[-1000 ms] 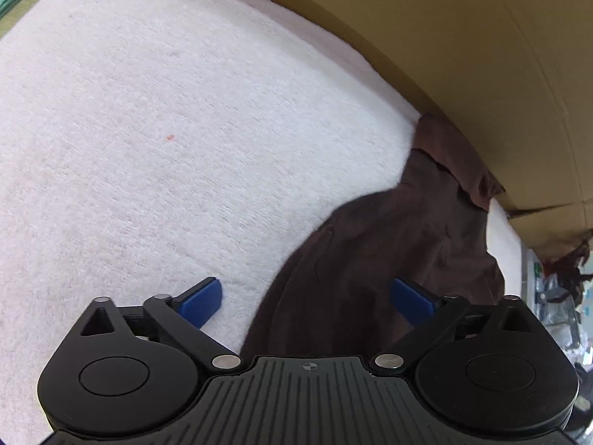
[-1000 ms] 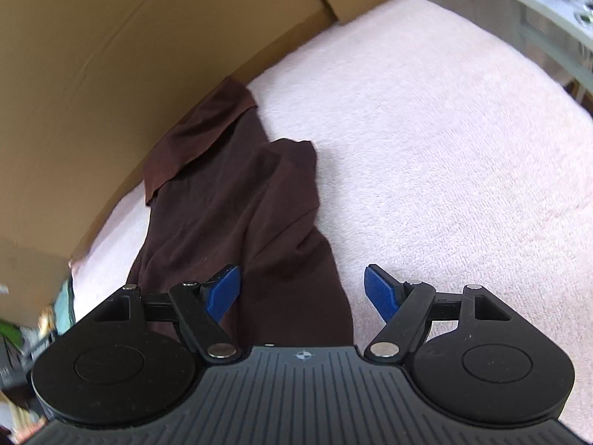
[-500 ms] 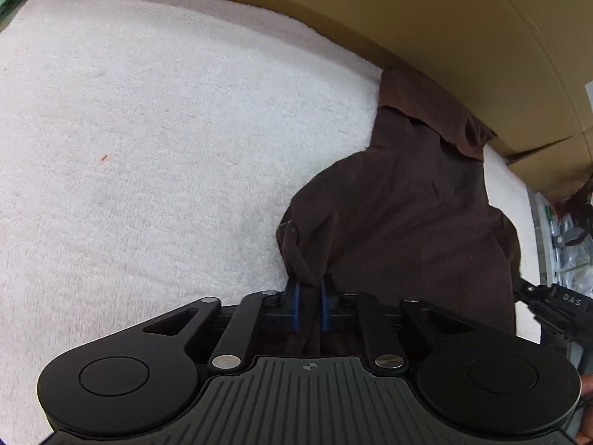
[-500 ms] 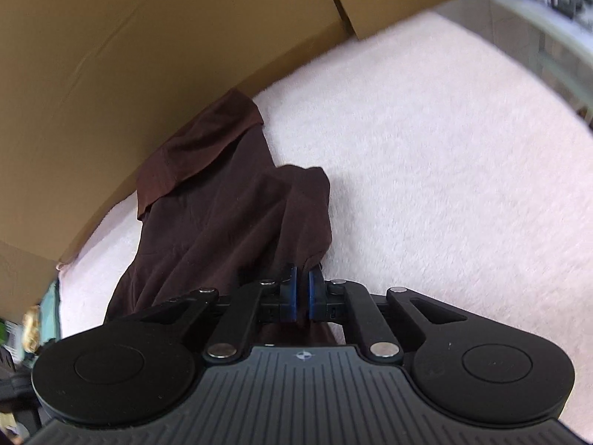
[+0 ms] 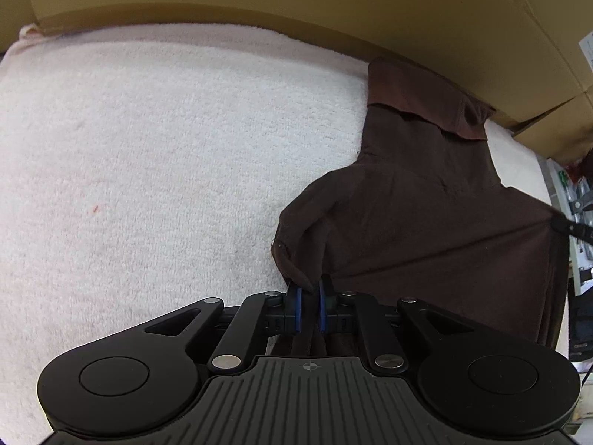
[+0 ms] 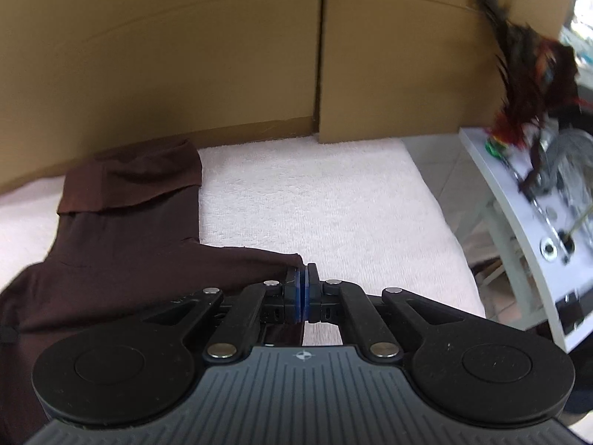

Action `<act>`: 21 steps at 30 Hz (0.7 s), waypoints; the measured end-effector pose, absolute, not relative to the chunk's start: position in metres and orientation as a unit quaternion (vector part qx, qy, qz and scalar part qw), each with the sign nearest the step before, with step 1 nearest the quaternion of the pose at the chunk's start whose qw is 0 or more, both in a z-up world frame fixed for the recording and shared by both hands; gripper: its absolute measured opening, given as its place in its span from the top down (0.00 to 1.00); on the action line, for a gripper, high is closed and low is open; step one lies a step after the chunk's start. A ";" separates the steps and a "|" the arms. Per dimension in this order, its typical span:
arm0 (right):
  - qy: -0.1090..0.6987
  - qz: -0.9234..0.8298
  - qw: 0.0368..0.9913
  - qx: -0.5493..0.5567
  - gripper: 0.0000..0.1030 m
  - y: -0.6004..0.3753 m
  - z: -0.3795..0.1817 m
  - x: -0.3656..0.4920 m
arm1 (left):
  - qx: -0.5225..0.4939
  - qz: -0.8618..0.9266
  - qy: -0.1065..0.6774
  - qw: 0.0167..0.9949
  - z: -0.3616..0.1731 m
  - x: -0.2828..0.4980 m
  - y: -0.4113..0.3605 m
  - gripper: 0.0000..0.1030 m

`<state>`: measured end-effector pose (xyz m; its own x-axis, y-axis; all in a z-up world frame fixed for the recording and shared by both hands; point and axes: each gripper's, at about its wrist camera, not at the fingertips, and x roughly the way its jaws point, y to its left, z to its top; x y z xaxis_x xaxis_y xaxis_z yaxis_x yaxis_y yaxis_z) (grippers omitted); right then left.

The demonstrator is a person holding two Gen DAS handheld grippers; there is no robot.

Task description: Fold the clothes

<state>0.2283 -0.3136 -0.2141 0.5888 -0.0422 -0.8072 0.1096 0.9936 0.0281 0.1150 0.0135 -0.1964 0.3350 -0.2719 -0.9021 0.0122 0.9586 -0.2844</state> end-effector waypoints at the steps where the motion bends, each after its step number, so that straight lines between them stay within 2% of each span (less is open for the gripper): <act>1: 0.449 -0.043 0.892 0.035 0.98 -0.310 -0.214 0.232 | -0.099 -0.083 0.566 0.814 -0.194 0.118 0.012 0.95; 4: 0.444 -0.047 0.895 0.022 0.98 -0.300 -0.212 0.244 | -0.081 -0.075 0.560 0.821 -0.188 0.131 0.012 0.95; 9: 0.486 -0.054 0.871 0.038 0.96 -0.300 -0.234 0.254 | -0.096 -0.074 0.570 0.813 -0.195 0.139 0.015 0.94; 10: 0.490 -0.057 0.868 0.056 0.93 -0.305 -0.238 0.251 | -0.100 -0.075 0.569 0.813 -0.196 0.137 0.016 0.94; 11: 0.487 -0.063 0.868 0.072 0.82 -0.309 -0.238 0.245 | -0.103 -0.075 0.568 0.813 -0.197 0.134 0.018 0.93; 12: 0.483 -0.071 0.869 0.085 0.64 -0.314 -0.237 0.238 | -0.109 -0.073 0.566 0.814 -0.197 0.130 0.020 0.87; 14: 0.465 -0.083 0.874 0.111 0.49 -0.320 -0.228 0.223 | -0.124 -0.068 0.562 0.815 -0.197 0.122 0.026 0.78; 15: 0.454 -0.082 0.878 0.127 0.49 -0.321 -0.222 0.213 | -0.132 -0.067 0.560 0.815 -0.196 0.118 0.030 0.59; 16: 0.442 -0.080 0.882 0.143 0.49 -0.323 -0.216 0.204 | -0.139 -0.063 0.558 0.816 -0.195 0.112 0.034 0.57; 17: 0.432 -0.074 0.885 0.159 0.49 -0.323 -0.210 0.195 | -0.146 -0.058 0.556 0.816 -0.194 0.107 0.038 0.48; 18: 0.423 -0.061 0.888 0.172 0.49 -0.319 -0.204 0.189 | -0.152 -0.052 0.555 0.816 -0.194 0.102 0.042 0.45; 21: 0.418 0.012 0.888 0.191 0.49 -0.288 -0.191 0.182 | -0.169 -0.050 0.557 0.812 -0.192 0.089 0.049 0.45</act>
<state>0.1820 -0.2881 -0.1906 0.6502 0.1814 -0.7378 0.1387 0.9264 0.3500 0.0887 0.0494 -0.1922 0.3756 -0.2689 -0.8869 -0.1076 0.9379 -0.3299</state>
